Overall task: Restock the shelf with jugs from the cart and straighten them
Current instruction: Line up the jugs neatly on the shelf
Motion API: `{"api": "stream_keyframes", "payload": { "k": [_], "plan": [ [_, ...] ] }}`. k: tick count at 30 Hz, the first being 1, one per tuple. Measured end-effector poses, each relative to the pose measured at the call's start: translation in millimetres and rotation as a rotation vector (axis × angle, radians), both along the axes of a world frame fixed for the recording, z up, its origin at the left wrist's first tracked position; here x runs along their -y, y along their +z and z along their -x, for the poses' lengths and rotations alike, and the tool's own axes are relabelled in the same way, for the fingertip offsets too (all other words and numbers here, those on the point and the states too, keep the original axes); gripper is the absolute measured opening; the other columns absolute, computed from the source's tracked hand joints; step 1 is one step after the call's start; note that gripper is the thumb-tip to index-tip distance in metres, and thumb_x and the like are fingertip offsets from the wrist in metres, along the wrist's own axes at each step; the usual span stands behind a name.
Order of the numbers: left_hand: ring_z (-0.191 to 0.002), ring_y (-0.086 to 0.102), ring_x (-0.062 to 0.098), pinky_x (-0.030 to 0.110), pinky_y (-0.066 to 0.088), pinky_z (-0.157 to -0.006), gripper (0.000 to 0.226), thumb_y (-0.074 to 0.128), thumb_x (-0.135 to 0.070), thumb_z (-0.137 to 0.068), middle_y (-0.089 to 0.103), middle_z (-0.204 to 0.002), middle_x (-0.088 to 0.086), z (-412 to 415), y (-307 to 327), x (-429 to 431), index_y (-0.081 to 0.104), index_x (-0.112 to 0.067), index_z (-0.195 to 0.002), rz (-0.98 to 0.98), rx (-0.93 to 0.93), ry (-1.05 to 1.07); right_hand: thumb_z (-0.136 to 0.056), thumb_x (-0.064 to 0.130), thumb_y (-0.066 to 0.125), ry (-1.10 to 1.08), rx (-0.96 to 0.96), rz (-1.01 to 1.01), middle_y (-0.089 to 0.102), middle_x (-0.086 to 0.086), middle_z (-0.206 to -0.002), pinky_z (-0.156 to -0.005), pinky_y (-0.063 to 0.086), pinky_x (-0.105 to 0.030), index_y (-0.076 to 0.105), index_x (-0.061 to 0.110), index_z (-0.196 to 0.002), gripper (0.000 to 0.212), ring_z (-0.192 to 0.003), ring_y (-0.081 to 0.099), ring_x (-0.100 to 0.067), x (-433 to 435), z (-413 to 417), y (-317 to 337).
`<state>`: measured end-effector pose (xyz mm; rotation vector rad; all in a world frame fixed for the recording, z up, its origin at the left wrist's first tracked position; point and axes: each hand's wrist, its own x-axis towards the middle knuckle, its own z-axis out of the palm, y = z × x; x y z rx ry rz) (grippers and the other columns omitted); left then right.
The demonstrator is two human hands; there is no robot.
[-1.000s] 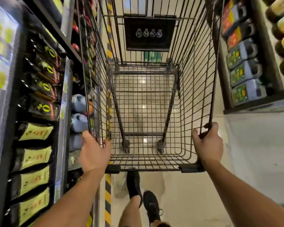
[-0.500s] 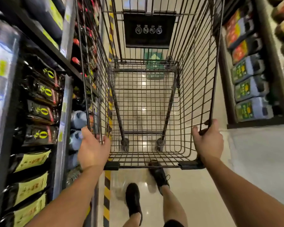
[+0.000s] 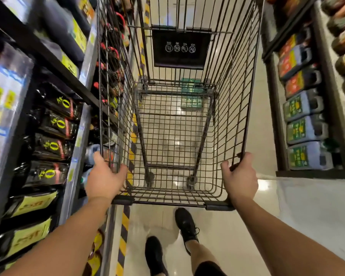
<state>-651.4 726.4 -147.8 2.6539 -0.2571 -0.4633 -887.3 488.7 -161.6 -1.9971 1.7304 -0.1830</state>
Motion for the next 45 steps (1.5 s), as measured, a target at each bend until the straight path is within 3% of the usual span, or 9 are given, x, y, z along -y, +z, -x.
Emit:
{"api": "stream_keyframes", "payload": {
  "k": [3, 5, 7, 12, 22, 27, 31, 38, 45],
  "plan": [
    [-0.077, 0.063, 0.029, 0.042, 0.051, -0.069, 0.051, 0.068, -0.048, -0.083, 0.065, -0.084, 0.000, -9.2, 14.9, 0.6, 0.030, -0.025, -0.108, -0.046, -0.214, -0.002, -0.086, 0.045, 0.060, 0.032, -0.051, -0.047, 0.062, 0.005, -0.086, -0.072, 0.054, -0.043, 0.037, 0.019, -0.125, 0.053, -0.078, 0.061, -0.025, 2.5, -1.0, 14.1],
    [-0.099, 0.062, 0.034, 0.050, 0.050, -0.088, 0.067, 0.067, -0.054, -0.084, 0.065, -0.109, 0.006, -11.2, 32.9, 0.6, 0.032, -0.021, -0.131, -0.052, -0.244, 0.013, -0.082, 0.048, 0.065, 0.047, -0.039, -0.012, 0.058, -0.004, -0.120, -0.081, 0.053, -0.045, 0.035, 0.016, -0.135, 0.068, -0.105, 0.059, -0.028, 5.1, -0.4, 28.0],
    [-0.113, 0.059, 0.035, 0.050, 0.047, -0.095, 0.079, 0.065, -0.057, -0.084, 0.060, -0.126, 0.010, -7.7, 55.0, 0.5, 0.028, -0.020, -0.144, -0.028, -0.187, 0.013, -0.081, 0.046, 0.067, 0.084, -0.031, 0.094, 0.051, -0.010, -0.129, -0.083, 0.051, -0.045, 0.035, 0.012, -0.136, 0.072, -0.115, 0.054, -0.030, 7.6, -2.6, 46.2],
    [-0.103, 0.061, 0.030, 0.047, 0.050, -0.087, 0.071, 0.066, -0.054, -0.084, 0.062, -0.111, 0.000, 3.7, 121.1, -11.1, 0.037, -0.023, -0.140, 0.068, -0.066, 0.028, -0.084, 0.048, 0.059, 0.288, 0.038, 0.184, 0.054, -0.006, -0.127, -0.091, 0.050, -0.041, 0.042, 0.015, -0.135, 0.063, -0.114, 0.054, -0.023, 6.2, -35.3, 104.7],
    [-0.116, 0.056, 0.013, 0.030, 0.045, -0.079, 0.062, 0.058, -0.060, -0.083, 0.058, -0.129, -0.012, 45.1, 262.8, -107.7, 0.041, -0.033, -0.137, 0.094, 0.401, 0.061, -0.086, 0.044, 0.060, 0.826, 0.538, 0.141, 0.053, 0.006, -0.113, -0.079, 0.051, -0.034, 0.050, 0.025, -0.128, 0.047, -0.103, 0.053, -0.011, -108.7, -148.8, 236.2],
    [-0.118, 0.057, 0.011, 0.040, 0.053, -0.085, 0.060, 0.058, -0.056, -0.085, 0.053, -0.135, -0.017, 81.9, 322.6, -191.5, 0.036, -0.038, -0.139, 0.081, 0.512, 0.224, -0.086, 0.043, 0.061, 1.100, 0.767, 0.131, 0.050, 0.013, -0.108, -0.078, 0.045, -0.025, 0.052, 0.024, -0.126, 0.045, -0.100, 0.051, -0.004, -205.2, -172.7, 299.6],
    [-0.119, 0.051, 0.002, 0.032, 0.049, -0.082, 0.057, 0.061, -0.054, -0.084, 0.048, -0.123, -0.030, 121.0, 358.5, -263.7, 0.040, -0.039, -0.135, 0.063, 0.654, 0.380, -0.086, 0.042, 0.061, 1.304, 0.893, 0.089, 0.051, 0.012, -0.108, -0.080, 0.050, -0.033, 0.053, 0.024, -0.124, 0.043, -0.102, 0.053, -0.010, -287.3, -169.9, 344.7],
    [-0.110, 0.052, 0.000, 0.023, 0.041, -0.076, 0.054, 0.056, -0.055, -0.083, 0.048, -0.117, -0.027, 214.0, 396.8, -385.3, 0.046, -0.033, -0.130, 0.038, 0.857, 0.652, -0.084, 0.041, 0.058, 1.595, 1.083, 0.013, 0.054, 0.010, -0.102, -0.083, 0.048, -0.031, 0.058, 0.018, -0.119, 0.041, -0.098, 0.054, -0.011, -438.4, -125.3, 403.2],
    [-0.108, 0.056, 0.015, 0.036, 0.051, -0.078, 0.044, 0.060, -0.042, -0.081, 0.053, -0.114, -0.011, 301.3, 407.5, -494.1, 0.052, -0.026, -0.121, 0.053, 0.994, 0.908, -0.081, 0.032, 0.064, 1.781, 1.197, -0.044, 0.057, 0.008, -0.104, -0.084, 0.048, -0.034, 0.059, 0.018, -0.116, 0.038, -0.099, 0.056, -0.015, -565.8, -62.0, 432.7]
  ]
}}
